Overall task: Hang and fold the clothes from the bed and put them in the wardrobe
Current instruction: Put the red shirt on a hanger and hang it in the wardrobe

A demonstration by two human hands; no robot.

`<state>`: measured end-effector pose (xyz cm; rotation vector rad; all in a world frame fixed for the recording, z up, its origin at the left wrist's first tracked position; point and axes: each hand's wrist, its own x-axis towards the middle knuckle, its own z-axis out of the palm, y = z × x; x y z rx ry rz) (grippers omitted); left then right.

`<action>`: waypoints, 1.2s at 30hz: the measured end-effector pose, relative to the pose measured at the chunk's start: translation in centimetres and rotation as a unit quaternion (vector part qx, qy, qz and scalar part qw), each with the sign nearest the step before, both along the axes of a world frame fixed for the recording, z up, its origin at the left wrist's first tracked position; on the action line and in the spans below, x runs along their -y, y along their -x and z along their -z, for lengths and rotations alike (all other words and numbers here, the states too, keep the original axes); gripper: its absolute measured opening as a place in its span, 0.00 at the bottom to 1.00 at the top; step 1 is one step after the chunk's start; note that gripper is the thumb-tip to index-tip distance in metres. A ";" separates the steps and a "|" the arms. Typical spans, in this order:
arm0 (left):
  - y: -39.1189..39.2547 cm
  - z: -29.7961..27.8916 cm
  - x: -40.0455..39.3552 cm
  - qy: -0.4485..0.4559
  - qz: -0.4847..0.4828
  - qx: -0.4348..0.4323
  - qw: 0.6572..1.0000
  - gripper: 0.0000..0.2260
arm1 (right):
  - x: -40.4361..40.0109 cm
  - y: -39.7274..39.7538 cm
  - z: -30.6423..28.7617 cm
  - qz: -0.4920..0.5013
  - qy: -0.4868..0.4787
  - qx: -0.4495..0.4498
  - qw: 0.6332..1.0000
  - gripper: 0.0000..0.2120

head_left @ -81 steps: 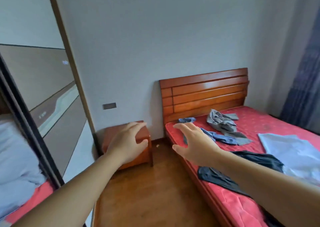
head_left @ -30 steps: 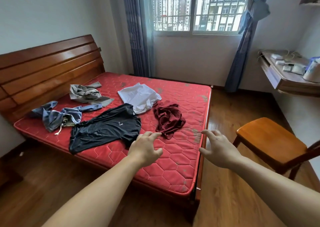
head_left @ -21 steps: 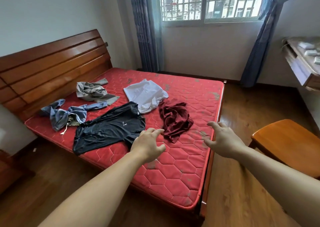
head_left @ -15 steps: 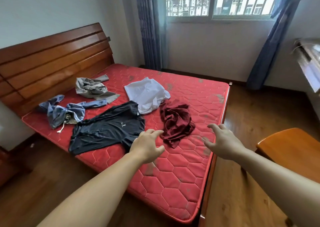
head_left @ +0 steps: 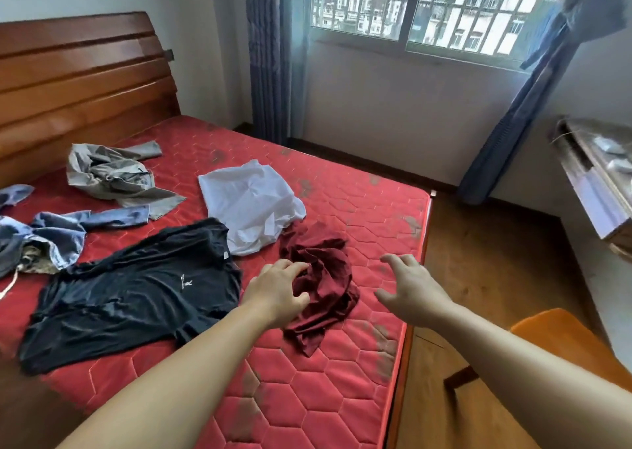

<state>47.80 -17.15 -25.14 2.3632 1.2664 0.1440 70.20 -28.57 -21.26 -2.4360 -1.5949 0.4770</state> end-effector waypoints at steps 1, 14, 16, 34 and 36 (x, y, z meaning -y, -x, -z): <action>-0.5 0.4 -1.0 0.004 0.001 -0.003 1.000 0.26 | -1.3 -0.3 0.4 -0.006 0.004 0.000 1.000 0.32; -10.5 17.1 -8.9 0.129 -0.101 -0.116 0.980 0.26 | -15.5 -11.1 18.9 -0.055 0.126 -0.065 0.988 0.29; -12.4 21.2 -9.7 0.154 -0.114 -0.136 0.972 0.26 | -16.7 -12.8 23.3 -0.053 0.152 -0.076 0.984 0.29; -13.7 43.9 -10.2 0.292 -0.224 -0.127 0.921 0.13 | -20.1 -11.0 47.7 -0.099 0.216 -0.101 0.966 0.07; -13.3 43.1 -9.5 0.282 -0.208 -0.122 0.929 0.05 | -18.8 -10.6 47.3 -0.090 0.225 -0.123 0.962 0.06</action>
